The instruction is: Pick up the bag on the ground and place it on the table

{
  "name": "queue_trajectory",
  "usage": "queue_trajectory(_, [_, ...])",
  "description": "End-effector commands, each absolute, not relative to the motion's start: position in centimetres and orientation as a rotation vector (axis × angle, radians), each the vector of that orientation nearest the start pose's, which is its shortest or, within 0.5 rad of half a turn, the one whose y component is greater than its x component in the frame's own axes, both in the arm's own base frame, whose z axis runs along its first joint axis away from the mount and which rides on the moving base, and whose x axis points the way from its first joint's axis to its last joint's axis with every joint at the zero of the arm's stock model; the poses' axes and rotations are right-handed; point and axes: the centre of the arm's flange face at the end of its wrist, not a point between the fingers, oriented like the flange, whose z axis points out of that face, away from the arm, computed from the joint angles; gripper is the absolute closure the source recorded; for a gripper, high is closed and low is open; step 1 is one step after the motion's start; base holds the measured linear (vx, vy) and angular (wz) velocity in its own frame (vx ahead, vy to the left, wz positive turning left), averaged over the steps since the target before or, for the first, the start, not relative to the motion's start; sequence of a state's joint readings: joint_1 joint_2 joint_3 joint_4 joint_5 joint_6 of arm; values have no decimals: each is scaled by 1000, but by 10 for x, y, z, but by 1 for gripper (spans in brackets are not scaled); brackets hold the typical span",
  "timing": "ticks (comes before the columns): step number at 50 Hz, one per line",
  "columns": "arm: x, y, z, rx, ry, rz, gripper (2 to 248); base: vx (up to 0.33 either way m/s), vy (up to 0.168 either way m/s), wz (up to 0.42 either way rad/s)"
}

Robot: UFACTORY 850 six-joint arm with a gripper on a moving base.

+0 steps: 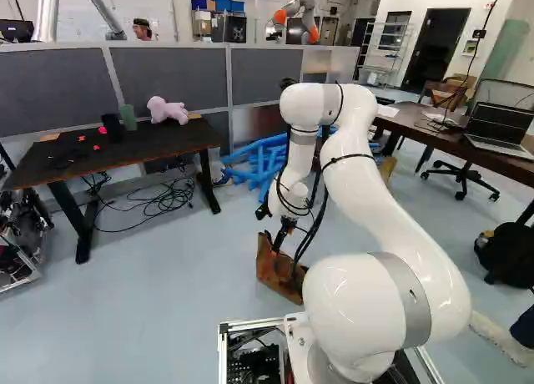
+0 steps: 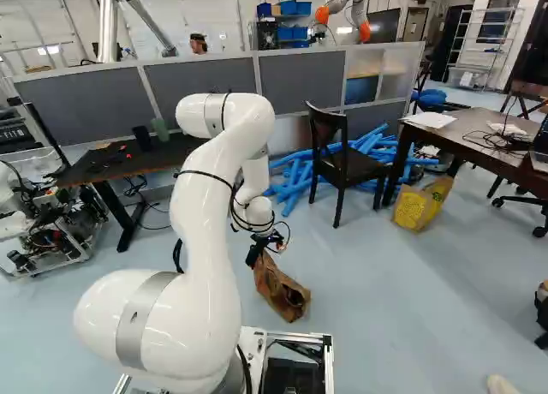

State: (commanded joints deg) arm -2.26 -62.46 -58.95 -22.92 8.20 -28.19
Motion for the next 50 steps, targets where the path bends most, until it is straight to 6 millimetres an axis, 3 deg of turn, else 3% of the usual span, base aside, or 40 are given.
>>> queue_trajectory(50, [483, -14, -56, -2828, -1281, -79, 3, 0, 0, 0])
